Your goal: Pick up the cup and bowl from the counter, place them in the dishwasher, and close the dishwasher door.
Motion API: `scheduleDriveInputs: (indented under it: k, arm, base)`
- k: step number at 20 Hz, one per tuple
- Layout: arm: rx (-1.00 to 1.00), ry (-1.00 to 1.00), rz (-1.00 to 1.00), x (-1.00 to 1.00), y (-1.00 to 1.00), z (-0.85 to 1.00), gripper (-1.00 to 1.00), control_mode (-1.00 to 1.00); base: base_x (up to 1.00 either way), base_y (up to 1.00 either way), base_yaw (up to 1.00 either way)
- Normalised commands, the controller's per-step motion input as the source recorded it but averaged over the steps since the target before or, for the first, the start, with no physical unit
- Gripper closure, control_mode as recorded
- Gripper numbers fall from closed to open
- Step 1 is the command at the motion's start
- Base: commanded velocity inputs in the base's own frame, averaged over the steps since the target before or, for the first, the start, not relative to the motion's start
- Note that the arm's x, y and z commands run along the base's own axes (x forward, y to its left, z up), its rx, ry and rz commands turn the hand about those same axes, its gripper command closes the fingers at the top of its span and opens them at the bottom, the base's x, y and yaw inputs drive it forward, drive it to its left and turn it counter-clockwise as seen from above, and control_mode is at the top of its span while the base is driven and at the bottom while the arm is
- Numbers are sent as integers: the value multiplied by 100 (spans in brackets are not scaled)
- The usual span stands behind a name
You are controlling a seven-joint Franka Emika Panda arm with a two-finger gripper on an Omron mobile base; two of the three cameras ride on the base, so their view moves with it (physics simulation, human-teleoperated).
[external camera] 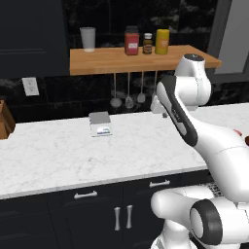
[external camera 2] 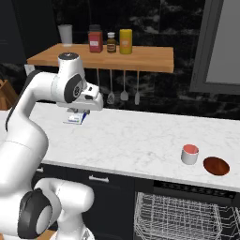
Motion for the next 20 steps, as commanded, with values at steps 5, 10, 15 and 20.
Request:
scheduleDriveInputs:
  k: [5,10,15,20]
  arm:
    - [0,7,-2,-19,-1,-12,-100,-100]
    - [7,4,-14,-52,-33,-10,-100,-100]
    - [19,3,-23,-47,-74,-14,-100,-100]
    - [23,2,-25,-22,-98,-16,-100,-100]
  base:
    - [0,0,0]
    - [0,0,0]
    - [0,0,0]
    - [0,0,0]
